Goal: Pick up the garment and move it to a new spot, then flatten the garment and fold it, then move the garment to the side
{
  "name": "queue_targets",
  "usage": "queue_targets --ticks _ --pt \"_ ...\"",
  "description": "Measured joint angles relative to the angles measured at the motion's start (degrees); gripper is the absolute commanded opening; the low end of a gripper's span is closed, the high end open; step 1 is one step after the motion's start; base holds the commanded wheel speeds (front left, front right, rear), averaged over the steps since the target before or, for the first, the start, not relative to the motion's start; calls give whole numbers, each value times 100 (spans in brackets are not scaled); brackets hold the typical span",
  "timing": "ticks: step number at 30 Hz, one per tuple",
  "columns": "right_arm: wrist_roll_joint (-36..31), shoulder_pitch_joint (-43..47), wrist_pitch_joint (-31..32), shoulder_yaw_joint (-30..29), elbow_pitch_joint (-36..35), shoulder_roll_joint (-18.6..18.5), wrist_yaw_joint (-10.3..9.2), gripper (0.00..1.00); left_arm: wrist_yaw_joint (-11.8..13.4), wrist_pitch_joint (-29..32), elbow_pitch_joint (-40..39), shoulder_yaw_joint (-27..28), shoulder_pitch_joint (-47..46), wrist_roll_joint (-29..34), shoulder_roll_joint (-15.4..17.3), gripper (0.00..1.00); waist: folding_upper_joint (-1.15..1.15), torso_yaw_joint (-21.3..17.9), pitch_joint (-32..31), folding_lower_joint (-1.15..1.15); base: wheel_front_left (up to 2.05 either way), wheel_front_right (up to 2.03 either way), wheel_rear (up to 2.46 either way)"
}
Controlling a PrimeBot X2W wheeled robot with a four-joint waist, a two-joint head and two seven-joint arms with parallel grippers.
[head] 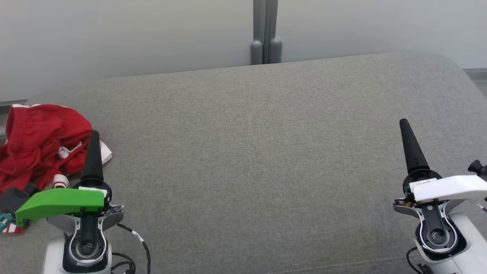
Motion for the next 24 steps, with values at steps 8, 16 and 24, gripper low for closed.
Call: queue_targets --ticks 8,16,24 --pt "-1404 16 0 -216 -148 2 0 100 -37 -200 -381 -90 5 1383 -5 100 0 -48 23 0 0 0 0" --pt "-2632 42 42 -503 64 105 0 100 31 -378 -548 -392 77 2619 120 100 0 -82 38 0 0 0 0" --pt "-3664 52 43 -728 159 285 0 100 202 -554 -522 -677 217 3466 305 100 0 -99 53 0 0 0 0"
